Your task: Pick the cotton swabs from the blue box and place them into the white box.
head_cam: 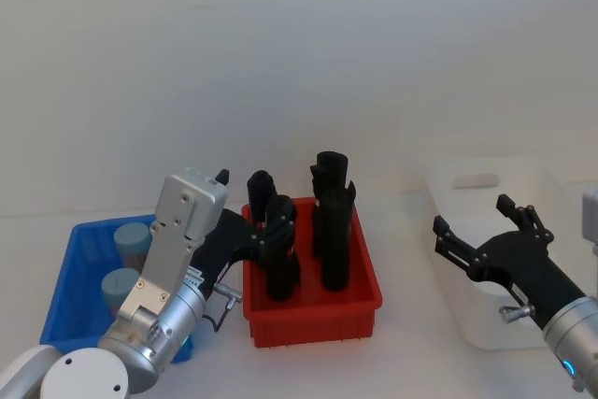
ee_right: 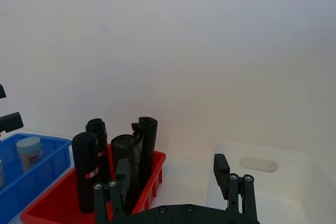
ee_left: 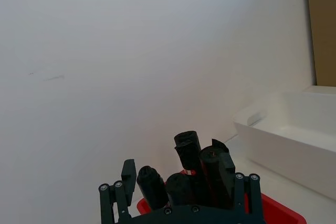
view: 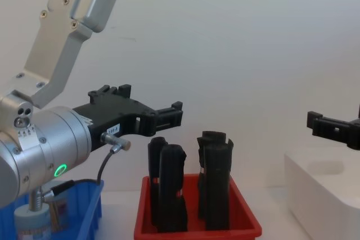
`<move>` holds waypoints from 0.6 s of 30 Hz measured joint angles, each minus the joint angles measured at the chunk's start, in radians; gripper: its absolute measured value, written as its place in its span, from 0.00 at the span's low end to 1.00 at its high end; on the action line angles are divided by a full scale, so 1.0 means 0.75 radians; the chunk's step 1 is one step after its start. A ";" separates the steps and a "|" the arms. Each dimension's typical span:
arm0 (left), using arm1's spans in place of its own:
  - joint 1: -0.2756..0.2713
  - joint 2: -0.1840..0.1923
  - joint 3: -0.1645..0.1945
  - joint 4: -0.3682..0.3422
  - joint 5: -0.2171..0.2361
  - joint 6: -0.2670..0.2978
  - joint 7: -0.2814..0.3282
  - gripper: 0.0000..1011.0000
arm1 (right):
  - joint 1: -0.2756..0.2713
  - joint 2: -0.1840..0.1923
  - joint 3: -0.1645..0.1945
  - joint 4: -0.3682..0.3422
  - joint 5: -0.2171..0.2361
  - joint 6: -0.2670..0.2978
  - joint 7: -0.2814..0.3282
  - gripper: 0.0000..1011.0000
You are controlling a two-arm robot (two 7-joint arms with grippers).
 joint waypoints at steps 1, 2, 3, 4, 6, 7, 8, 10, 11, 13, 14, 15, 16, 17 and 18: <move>0.000 0.000 0.000 0.000 0.000 0.000 0.000 0.99 | 0.000 0.000 0.000 0.000 0.000 0.000 0.000 0.99; 0.000 0.000 0.000 0.000 0.000 0.000 0.000 0.99 | 0.000 0.000 0.000 0.000 0.000 0.000 0.000 0.99; 0.000 0.000 0.000 0.000 0.000 0.000 0.000 0.99 | 0.000 0.000 0.000 0.000 0.000 0.000 0.000 0.99; 0.000 0.000 0.000 0.000 0.000 0.000 0.000 0.99 | 0.000 0.000 0.000 0.000 0.000 0.000 0.000 0.99; 0.000 0.000 0.000 0.000 0.000 0.000 0.000 0.99 | 0.000 0.000 0.000 0.000 0.000 0.000 0.000 0.99; 0.000 0.000 0.000 0.000 0.000 0.000 0.000 0.99 | 0.000 0.000 0.000 0.000 0.000 0.000 0.000 0.99; 0.000 0.000 0.000 0.000 0.000 0.000 0.000 0.99 | 0.000 0.000 0.000 0.000 0.000 0.000 0.000 0.99; 0.000 0.000 0.000 0.000 0.000 0.000 0.000 0.99 | 0.000 0.000 0.000 0.000 0.000 0.000 0.000 0.99; 0.000 0.000 0.000 0.000 0.000 0.000 0.000 0.99 | 0.000 0.000 0.000 0.000 0.000 0.000 0.000 0.99; 0.000 0.000 0.000 0.000 0.000 0.000 0.000 0.99 | 0.000 0.000 0.000 0.000 0.000 0.000 0.000 0.99; 0.000 0.000 0.000 0.000 0.000 0.000 0.000 0.99 | 0.000 0.000 0.000 0.000 0.000 0.000 0.000 0.99; 0.000 0.000 0.000 0.000 0.000 0.000 0.000 0.99 | 0.000 0.000 0.000 0.000 0.000 0.000 0.000 0.99; 0.000 0.000 0.000 0.000 0.000 0.000 0.000 0.99 | 0.000 0.000 0.000 0.000 0.000 0.000 0.000 0.99; 0.000 0.000 0.000 0.000 0.000 0.000 0.000 0.99 | 0.000 0.000 0.000 0.000 0.000 0.000 0.000 0.99; 0.000 0.000 0.000 0.000 0.000 0.000 0.000 0.99 | 0.000 0.000 0.000 0.000 0.000 0.000 0.000 0.99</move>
